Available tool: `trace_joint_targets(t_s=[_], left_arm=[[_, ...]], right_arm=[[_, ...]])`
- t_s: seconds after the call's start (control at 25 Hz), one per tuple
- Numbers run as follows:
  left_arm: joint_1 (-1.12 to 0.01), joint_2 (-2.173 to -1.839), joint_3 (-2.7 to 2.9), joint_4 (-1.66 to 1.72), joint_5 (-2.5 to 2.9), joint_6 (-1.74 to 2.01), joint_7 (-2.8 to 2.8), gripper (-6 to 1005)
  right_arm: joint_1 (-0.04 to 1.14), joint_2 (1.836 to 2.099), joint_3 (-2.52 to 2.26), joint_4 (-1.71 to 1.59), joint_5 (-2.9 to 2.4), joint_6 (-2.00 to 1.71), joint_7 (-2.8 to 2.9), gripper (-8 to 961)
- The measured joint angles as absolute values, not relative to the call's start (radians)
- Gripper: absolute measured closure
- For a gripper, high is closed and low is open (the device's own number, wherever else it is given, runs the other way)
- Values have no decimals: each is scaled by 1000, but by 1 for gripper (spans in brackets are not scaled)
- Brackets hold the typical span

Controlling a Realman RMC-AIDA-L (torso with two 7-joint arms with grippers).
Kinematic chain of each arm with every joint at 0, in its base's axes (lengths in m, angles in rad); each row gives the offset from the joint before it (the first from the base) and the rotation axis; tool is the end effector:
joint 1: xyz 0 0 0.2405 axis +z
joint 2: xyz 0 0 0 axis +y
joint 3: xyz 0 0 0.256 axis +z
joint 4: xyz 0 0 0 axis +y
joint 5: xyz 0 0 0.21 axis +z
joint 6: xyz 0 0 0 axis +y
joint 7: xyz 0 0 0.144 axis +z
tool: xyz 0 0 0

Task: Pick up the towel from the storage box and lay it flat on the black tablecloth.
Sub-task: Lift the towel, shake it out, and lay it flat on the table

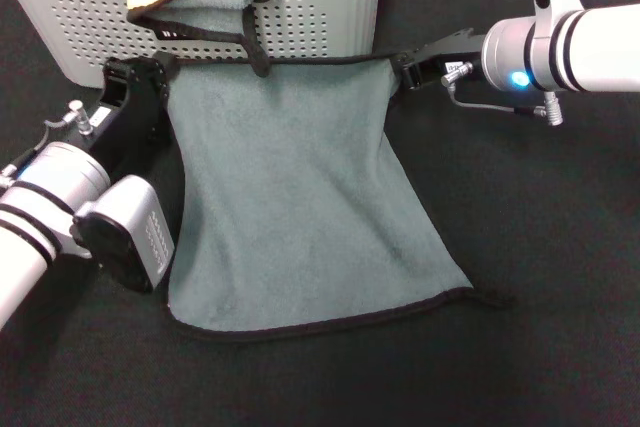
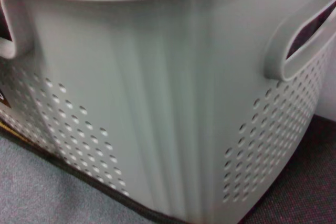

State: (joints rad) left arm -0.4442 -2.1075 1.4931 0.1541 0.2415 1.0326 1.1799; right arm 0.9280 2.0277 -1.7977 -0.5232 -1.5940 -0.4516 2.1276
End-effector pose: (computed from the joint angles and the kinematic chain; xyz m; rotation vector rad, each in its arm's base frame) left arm -0.3237 0.3357 -0.0389 -1.7042 0.8511 0.3983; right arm 0.1501 0.4506 -0.0915 -2.4158 0.7898 0.2268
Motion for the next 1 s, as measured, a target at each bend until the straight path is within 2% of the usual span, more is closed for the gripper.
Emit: trace_joint_targets(t_s=[0.6,1.0], left_arm=[[-433,-2108,1528,161,207,1041,1576,985],[-439,-2108,1528,163,200,1038,1799,983]], right_arm=[[926,2028,-1798,-523,-1594,-449,2127,942],[927,2028,-1798,-523,-1592,-446,2125,907]])
